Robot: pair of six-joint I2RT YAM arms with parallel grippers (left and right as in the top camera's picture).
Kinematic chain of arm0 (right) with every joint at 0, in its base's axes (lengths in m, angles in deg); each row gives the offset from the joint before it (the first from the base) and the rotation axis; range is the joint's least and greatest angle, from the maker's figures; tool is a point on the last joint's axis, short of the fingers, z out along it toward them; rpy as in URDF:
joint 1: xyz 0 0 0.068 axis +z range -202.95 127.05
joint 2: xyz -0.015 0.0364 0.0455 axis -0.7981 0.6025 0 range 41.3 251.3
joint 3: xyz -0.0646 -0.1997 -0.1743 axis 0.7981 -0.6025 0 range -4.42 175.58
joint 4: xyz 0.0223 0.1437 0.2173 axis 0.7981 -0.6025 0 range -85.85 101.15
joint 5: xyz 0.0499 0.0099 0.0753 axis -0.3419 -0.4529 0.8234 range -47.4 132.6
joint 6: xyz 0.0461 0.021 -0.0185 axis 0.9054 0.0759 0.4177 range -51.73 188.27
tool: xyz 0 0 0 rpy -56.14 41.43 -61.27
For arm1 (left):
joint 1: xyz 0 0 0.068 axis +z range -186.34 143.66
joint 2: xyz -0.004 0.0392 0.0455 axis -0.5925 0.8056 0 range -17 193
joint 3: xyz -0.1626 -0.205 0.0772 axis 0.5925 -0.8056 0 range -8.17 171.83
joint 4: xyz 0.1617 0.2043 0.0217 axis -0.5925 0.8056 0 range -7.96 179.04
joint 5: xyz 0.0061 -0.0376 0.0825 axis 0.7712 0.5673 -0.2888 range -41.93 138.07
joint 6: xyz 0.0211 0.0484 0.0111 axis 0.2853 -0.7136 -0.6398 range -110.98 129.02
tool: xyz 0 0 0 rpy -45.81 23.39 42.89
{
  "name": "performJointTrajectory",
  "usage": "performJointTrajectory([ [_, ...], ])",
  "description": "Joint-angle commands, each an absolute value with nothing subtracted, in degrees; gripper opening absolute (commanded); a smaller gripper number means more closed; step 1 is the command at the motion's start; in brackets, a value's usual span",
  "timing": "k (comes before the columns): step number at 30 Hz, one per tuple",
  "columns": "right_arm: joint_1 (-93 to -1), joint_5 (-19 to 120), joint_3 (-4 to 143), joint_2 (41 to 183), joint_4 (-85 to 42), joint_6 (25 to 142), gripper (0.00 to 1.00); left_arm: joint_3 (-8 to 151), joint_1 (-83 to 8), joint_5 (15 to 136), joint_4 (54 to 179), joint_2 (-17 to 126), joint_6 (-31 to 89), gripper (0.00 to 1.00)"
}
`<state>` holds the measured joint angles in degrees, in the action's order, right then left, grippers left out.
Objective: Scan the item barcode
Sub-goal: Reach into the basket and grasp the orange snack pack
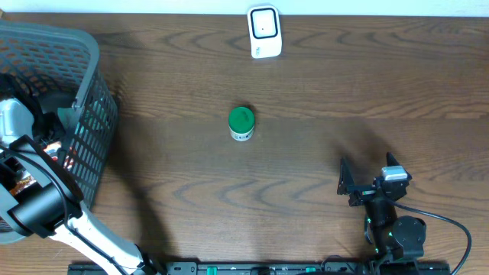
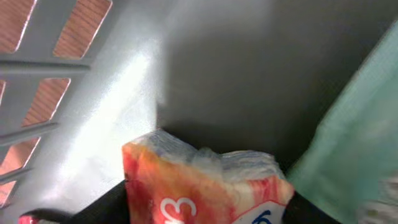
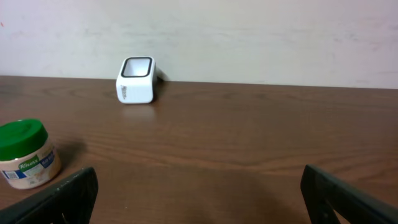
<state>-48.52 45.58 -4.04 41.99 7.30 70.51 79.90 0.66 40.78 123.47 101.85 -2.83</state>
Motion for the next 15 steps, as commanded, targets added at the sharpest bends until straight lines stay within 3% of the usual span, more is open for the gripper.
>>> performJointTrajectory([
  [1, -48.74, 45.54, -4.11, 41.69, 7.06, 69.88, 0.99, 80.16, 0.88, 39.23, 124.61, 99.27, -2.7, 0.58],
  [11, -48.74, 45.54, -4.11, 41.69, 7.08, 69.88, 0.99, 80.69, 0.88, 41.8, 122.79, 77.61, 8.16, 0.59],
  [13, -48.74, 45.54, -4.11, 41.69, 7.08, 69.88, 0.99, 80.69, 0.88, 47.62, 122.07, 72.17, 11.92, 0.59],
  [15, -48.74, 45.54, -4.11, 41.69, 7.06, 69.9, 0.99, 80.69, 0.85, 62.11, 121.28, 65.79, 15.88, 0.59],
])
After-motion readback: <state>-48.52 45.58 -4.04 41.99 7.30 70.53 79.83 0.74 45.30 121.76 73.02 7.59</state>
